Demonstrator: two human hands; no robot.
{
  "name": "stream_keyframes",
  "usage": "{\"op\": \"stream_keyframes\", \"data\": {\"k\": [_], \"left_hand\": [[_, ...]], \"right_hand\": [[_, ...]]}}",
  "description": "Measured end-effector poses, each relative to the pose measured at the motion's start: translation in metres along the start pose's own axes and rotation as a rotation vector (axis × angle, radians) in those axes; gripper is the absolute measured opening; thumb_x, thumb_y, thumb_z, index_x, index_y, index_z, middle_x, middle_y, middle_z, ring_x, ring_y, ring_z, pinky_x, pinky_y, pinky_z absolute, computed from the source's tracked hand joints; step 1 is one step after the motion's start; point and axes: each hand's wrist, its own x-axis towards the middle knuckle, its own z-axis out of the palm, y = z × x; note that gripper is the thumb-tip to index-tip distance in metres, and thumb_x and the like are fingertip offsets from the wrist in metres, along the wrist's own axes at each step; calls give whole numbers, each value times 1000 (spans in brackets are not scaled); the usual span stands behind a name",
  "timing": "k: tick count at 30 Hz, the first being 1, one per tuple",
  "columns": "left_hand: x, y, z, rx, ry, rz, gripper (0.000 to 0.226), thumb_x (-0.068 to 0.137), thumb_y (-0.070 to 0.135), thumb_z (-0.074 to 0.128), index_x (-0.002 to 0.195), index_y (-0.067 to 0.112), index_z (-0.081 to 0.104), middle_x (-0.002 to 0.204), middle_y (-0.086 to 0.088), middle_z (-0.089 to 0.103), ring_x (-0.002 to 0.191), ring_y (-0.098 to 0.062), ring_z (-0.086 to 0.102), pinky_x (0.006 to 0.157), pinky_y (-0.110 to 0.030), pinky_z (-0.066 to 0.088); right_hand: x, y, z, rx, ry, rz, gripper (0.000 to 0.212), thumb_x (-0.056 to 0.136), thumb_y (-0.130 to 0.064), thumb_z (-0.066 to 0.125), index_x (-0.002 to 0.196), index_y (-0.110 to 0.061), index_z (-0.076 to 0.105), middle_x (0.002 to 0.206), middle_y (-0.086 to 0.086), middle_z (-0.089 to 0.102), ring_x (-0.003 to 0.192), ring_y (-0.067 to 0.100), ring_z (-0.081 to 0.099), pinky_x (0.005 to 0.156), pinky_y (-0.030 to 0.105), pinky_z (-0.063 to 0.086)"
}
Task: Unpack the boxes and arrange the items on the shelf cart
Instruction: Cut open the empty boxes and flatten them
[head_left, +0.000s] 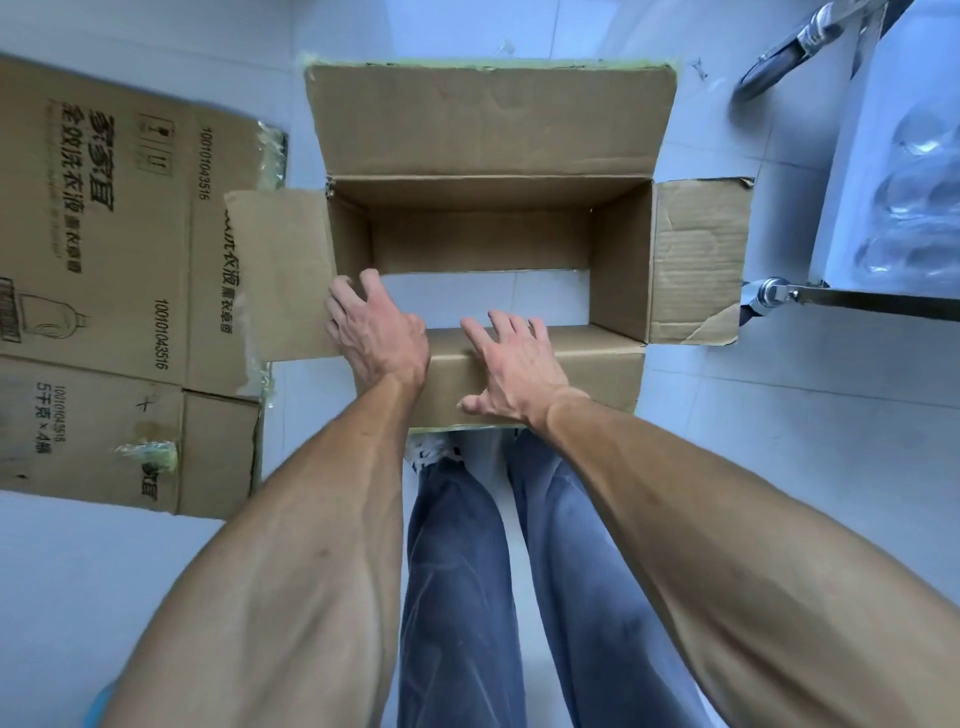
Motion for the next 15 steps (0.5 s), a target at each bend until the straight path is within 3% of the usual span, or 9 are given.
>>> {"op": "stream_keyframes", "data": {"k": [2,4,6,9,11,13,15], "left_hand": [[-3,-15,-4,5,35,-1,41,74,2,58,112,15,53,116,-12,48,106,-30,48,88,-36,36],[-9,-31,-6,23,59,-26,38,72,2,59,108,14,51,112,-11,48,101,-29,48,85,-37,36],[-15,-49,-6,38,55,-115,41,73,4,58,112,11,47,117,-14,47,104,-30,47,86,-39,36],[-19,-76,0,-45,-120,-393,56,88,18,57,137,3,33,135,-21,42,117,-36,48,91,-44,40],[-24,-92,5,-220,-284,-596,56,94,25,50,142,2,29,138,-21,44,119,-39,52,90,-44,42],[-27,-105,11,-351,-394,-698,46,96,23,44,136,2,41,134,-21,52,117,-38,56,84,-39,43],[-31,-115,17,-416,-503,-655,40,95,17,44,129,0,53,130,-21,58,116,-38,57,89,-37,47]], "right_hand": [[-6,-16,10,-108,46,-31,113,67,-69,69,152,-25,9,150,20,27,136,35,29,111,51,22],[-12,-32,20,-160,-20,-24,123,68,-67,72,154,-25,-6,156,23,15,143,38,19,115,55,16],[-15,-48,27,-172,-100,40,117,77,-53,73,155,-23,-9,154,25,17,143,40,19,116,55,14],[-10,-64,26,-106,-41,152,65,93,-17,51,149,-20,21,137,19,42,127,35,39,111,49,25],[0,-65,20,-82,39,161,35,98,-12,37,132,-18,43,123,12,54,116,31,48,106,46,29],[9,-62,14,-52,69,158,30,100,-11,31,119,-18,54,113,9,60,108,28,54,102,42,31],[13,-57,11,-37,99,136,31,98,-7,32,111,-18,57,106,8,64,102,28,57,95,39,33]]}}
